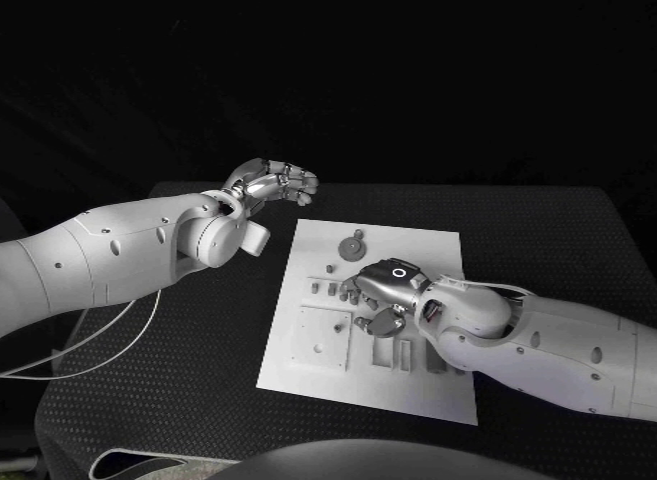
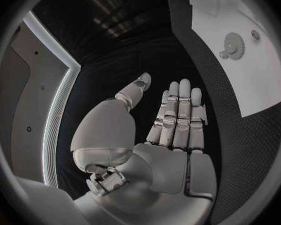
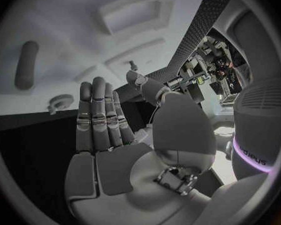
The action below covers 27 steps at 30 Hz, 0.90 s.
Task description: Assemble the parts on the task board
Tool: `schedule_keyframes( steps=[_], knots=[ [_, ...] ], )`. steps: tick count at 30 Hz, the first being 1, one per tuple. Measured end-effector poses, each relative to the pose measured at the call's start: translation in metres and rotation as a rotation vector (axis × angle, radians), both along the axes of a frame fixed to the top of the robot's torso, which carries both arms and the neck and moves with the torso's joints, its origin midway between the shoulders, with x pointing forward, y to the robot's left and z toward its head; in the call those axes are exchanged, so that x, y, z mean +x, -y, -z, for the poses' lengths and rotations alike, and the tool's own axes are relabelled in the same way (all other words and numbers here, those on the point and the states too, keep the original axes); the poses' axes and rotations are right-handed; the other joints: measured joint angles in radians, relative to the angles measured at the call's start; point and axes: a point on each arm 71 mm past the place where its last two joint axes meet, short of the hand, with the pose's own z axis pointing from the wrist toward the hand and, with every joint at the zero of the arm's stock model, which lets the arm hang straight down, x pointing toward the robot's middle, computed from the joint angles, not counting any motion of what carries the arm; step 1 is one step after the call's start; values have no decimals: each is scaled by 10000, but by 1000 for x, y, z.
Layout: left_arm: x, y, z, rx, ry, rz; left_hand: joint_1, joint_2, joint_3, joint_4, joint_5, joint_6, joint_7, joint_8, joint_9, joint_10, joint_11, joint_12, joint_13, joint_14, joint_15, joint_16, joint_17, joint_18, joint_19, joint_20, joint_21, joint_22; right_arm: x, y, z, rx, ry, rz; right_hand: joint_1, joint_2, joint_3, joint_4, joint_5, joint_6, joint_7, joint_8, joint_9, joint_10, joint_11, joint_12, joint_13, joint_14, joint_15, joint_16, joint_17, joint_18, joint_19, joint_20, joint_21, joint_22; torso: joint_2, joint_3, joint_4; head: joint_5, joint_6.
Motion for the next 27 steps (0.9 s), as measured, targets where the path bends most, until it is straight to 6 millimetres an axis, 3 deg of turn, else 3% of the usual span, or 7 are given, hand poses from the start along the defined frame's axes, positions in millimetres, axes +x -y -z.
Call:
schedule_keyframes(
  steps=[6, 11, 13, 16, 22, 27],
  knots=[
    [0, -2, 0, 11, 1, -39, 0, 0, 0, 0, 0, 0, 0, 0, -9, 0, 0, 0, 0, 0, 0, 0, 9, 0, 0, 0, 0, 1, 15, 25, -38, 626, 244, 613, 0, 0, -73, 73, 0, 80, -78, 0, -19, 97, -94, 79, 25, 100, -98, 184, 1, 61, 121, -75, 45, 88, 0, 0, -7, -133, 142],
    [0, -4, 0, 15, 5, -59, 0, 0, 0, 0, 0, 0, 0, 0, -9, 0, 0, 0, 1, 0, 0, -38, 19, -1, 0, 0, 0, 10, 30, 57, -62, 544, 417, 1239, -53, -54, -512, 101, 74, 100, -97, 52, -88, 206, -129, 136, 47, 190, -183, 486, 104, 31, 402, -254, 328, 277, 0, -3, -19, -254, 247],
    [0, -4, 0, 15, 5, -61, 0, 0, 0, 0, 0, 0, 0, 0, -9, 0, 0, 0, 1, 0, 0, -38, 19, 0, 0, 0, 0, 10, 33, 65, -64, 421, 375, 1410, -234, -90, -758, 47, 78, 77, -119, 52, -116, 201, -125, 134, 22, 190, -184, 520, 124, -14, 416, -268, 370, 364, 0, -6, -17, -297, 273],
    [0, -3, 0, 16, 9, -59, 0, 0, 0, 0, 0, 0, 0, 0, -9, 0, 0, 0, 1, 0, 0, -38, 19, 0, 0, 0, -40, 9, 36, 73, -61, 114, 188, 1617, -474, -94, -1197, -97, 58, -102, -301, 21, -170, -145, -5, -25, -68, 183, -176, 562, 151, -17, 418, -270, 373, 418, 0, -6, -8, -343, 301],
    [1, -4, 0, 27, 11, -84, 0, 0, 0, 0, 0, 0, 0, 0, -9, 0, 0, 0, 0, 0, 0, -38, 29, 0, 0, 0, -39, 17, 36, 81, -52, -671, -225, 1796, -704, -115, -1879, -322, -516, -499, -627, -121, -254, -874, 188, -354, -333, -6, 77, 723, 227, -15, 279, -209, 411, 441, 8, 0, 6, -370, 305],
    [1, -5, 0, 35, 11, -104, 0, 0, 0, 0, 0, 0, 0, 0, -9, 0, 0, 0, -7, 0, 0, -38, 30, 0, 0, 0, -39, 17, 34, 87, -44, -1199, -492, 1918, -831, -117, -2142, -267, -581, -693, -734, -146, -262, -1232, 265, -330, -508, -212, 174, 994, 343, -15, 196, -197, 411, 431, 9, 8, 0, -360, 276]
  ],
)
